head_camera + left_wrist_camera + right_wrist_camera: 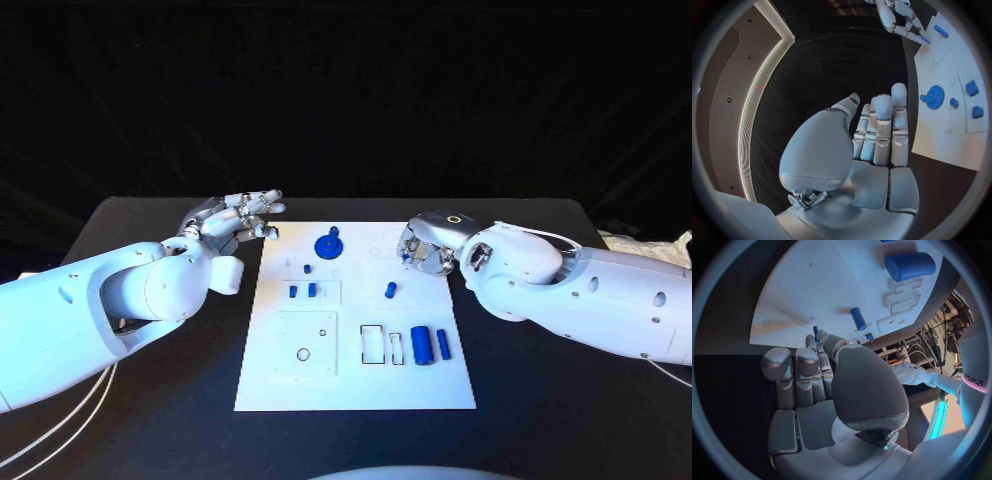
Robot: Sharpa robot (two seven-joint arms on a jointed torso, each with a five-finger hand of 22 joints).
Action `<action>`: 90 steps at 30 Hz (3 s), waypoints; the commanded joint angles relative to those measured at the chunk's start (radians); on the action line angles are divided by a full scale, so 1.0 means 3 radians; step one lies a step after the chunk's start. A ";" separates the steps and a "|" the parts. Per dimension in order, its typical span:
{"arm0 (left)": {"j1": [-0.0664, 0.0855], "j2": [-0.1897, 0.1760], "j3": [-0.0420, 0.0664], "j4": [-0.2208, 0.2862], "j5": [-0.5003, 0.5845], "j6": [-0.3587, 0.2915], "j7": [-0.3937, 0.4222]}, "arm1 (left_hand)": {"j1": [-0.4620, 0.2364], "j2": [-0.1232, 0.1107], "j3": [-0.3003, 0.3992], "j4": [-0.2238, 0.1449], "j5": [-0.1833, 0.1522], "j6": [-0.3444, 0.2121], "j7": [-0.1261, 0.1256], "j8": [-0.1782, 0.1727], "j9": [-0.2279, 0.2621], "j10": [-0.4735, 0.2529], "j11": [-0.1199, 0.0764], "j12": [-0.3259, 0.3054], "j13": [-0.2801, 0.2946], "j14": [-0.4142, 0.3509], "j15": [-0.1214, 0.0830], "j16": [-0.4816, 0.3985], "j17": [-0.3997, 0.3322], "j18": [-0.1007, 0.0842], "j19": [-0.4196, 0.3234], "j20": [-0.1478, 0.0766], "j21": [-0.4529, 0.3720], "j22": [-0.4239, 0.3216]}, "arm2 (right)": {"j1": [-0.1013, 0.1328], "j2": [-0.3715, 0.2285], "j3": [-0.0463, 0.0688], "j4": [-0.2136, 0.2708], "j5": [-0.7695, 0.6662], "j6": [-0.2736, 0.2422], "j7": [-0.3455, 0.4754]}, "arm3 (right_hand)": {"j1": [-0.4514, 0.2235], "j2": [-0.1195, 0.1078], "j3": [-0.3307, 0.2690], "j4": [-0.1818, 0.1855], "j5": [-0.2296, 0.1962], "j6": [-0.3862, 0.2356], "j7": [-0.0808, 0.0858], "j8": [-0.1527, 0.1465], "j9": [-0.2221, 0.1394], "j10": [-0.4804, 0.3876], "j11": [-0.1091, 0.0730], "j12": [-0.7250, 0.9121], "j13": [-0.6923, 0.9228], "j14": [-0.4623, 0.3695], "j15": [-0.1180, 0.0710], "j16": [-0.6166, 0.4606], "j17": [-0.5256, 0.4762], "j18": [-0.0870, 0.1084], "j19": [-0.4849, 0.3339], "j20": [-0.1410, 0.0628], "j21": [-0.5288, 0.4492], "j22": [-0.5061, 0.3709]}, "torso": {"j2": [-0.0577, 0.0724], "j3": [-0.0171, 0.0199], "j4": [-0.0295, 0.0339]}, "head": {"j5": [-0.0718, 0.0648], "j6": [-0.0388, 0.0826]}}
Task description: Assemble the parts on the task board
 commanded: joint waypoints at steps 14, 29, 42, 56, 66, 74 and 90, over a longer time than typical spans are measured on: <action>0.0001 0.0019 0.0002 -0.0021 -0.0008 0.0022 0.0019 | 0.0031 0.0011 -0.0035 0.0007 0.0004 -0.0031 0.0006 0.0023 -0.0006 -0.0038 0.0010 0.0023 0.0005 -0.0040 0.0011 -0.0020 -0.0015 0.0035 0.0020 0.0005 -0.0028 -0.0013 | -0.0010 0.0053 0.0019 0.0490 0.0222 -0.0389 0.0195 | -0.0003 -0.0010 0.0061 -0.0034 0.0013 -0.0013 0.0051 -0.0029 0.0004 0.0004 0.0031 -0.0035 -0.0013 0.0071 0.0007 0.0031 0.0009 -0.0026 0.0011 0.0004 0.0029 0.0014 | 0.0001 -0.0002 0.0007 | 0.0088 -0.0001; 0.0000 0.0044 0.0003 -0.0006 -0.0010 0.0051 0.0021 | 0.0030 0.0011 -0.0046 0.0011 0.0004 -0.0038 0.0009 0.0026 -0.0007 -0.0046 0.0013 0.0029 0.0005 -0.0043 0.0013 -0.0020 -0.0017 0.0034 0.0019 0.0007 -0.0034 -0.0018 | -0.0286 0.0444 0.0013 0.0474 0.0368 -0.0113 0.0431 | 0.0012 -0.0005 0.0086 -0.0062 0.0051 -0.0027 0.0070 -0.0042 0.0004 -0.0001 0.0045 -0.0054 -0.0026 0.0069 0.0017 0.0051 0.0022 -0.0024 0.0003 0.0006 0.0033 0.0012 | 0.0007 -0.0009 0.0011 | 0.0250 -0.0067; 0.0000 0.0058 0.0003 -0.0004 -0.0025 0.0066 0.0016 | 0.0031 0.0012 -0.0051 0.0012 0.0004 -0.0040 0.0009 0.0027 -0.0007 -0.0050 0.0014 0.0031 0.0006 -0.0046 0.0014 -0.0021 -0.0021 0.0034 0.0019 0.0008 -0.0036 -0.0019 | -0.0441 0.0614 -0.0007 0.0307 0.0266 0.0026 0.0467 | 0.0011 -0.0007 0.0087 -0.0068 0.0062 -0.0031 0.0073 -0.0044 0.0003 -0.0003 0.0048 -0.0058 -0.0028 0.0069 0.0018 0.0057 0.0026 -0.0024 0.0002 0.0008 0.0035 0.0014 | 0.0004 -0.0003 0.0002 | 0.0301 -0.0096; 0.0001 0.0056 0.0003 -0.0010 -0.0038 0.0071 0.0009 | 0.0031 0.0012 -0.0051 0.0012 0.0004 -0.0040 0.0009 0.0027 -0.0007 -0.0050 0.0014 0.0031 0.0006 -0.0046 0.0014 -0.0021 -0.0021 0.0034 0.0019 0.0008 -0.0036 -0.0019 | -0.0462 0.0665 -0.0016 0.0256 0.0174 0.0071 0.0376 | 0.0004 -0.0007 0.0085 -0.0067 0.0063 -0.0030 0.0075 -0.0044 0.0004 -0.0002 0.0050 -0.0060 -0.0029 0.0068 0.0020 0.0056 0.0022 -0.0024 -0.0001 0.0009 0.0034 0.0011 | 0.0004 -0.0002 0.0000 | 0.0314 -0.0118; 0.0001 0.0053 0.0003 -0.0009 -0.0041 0.0077 -0.0004 | 0.0031 0.0012 -0.0051 0.0012 0.0004 -0.0040 0.0009 0.0027 -0.0007 -0.0050 0.0014 0.0031 0.0006 -0.0046 0.0014 -0.0021 -0.0021 0.0034 0.0019 0.0008 -0.0036 -0.0019 | -0.0465 0.0706 -0.0019 0.0243 0.0036 0.0157 0.0246 | 0.0000 -0.0008 0.0083 -0.0067 0.0064 -0.0031 0.0076 -0.0045 0.0004 -0.0003 0.0051 -0.0061 -0.0030 0.0067 0.0021 0.0057 0.0023 -0.0023 -0.0002 0.0010 0.0033 0.0009 | 0.0004 -0.0004 0.0000 | 0.0317 -0.0128; 0.0001 0.0054 0.0003 -0.0009 -0.0042 0.0081 -0.0008 | 0.0031 0.0012 -0.0051 0.0012 0.0004 -0.0040 0.0009 0.0027 -0.0007 -0.0050 0.0014 0.0031 0.0006 -0.0046 0.0014 -0.0021 -0.0021 0.0034 0.0019 0.0008 -0.0036 -0.0019 | -0.0468 0.0748 -0.0029 0.0225 -0.0023 0.0310 0.0188 | -0.0003 -0.0010 0.0082 -0.0067 0.0064 -0.0032 0.0077 -0.0046 0.0004 -0.0004 0.0052 -0.0063 -0.0031 0.0067 0.0022 0.0057 0.0023 -0.0024 -0.0002 0.0011 0.0035 0.0011 | 0.0003 -0.0006 0.0001 | 0.0318 -0.0141; 0.0001 0.0054 0.0003 -0.0010 -0.0043 0.0090 -0.0019 | 0.0039 0.0020 -0.0062 0.0013 0.0006 -0.0047 0.0011 0.0033 -0.0007 -0.0064 0.0016 0.0041 0.0007 -0.0056 0.0017 -0.0027 -0.0035 0.0034 0.0019 0.0010 -0.0045 -0.0026 | -0.0471 0.0765 -0.0038 0.0194 -0.0034 0.0298 0.0147 | -0.0164 -0.0169 -0.0009 -0.0043 0.0072 -0.0603 0.0118 -0.0071 -0.0151 -0.0611 0.0177 -0.0095 -0.0061 -0.0092 0.0135 -0.0300 -0.0369 0.0088 -0.0352 0.0091 -0.0336 -0.0601 | 0.0001 -0.0004 -0.0003 | 0.0322 -0.0146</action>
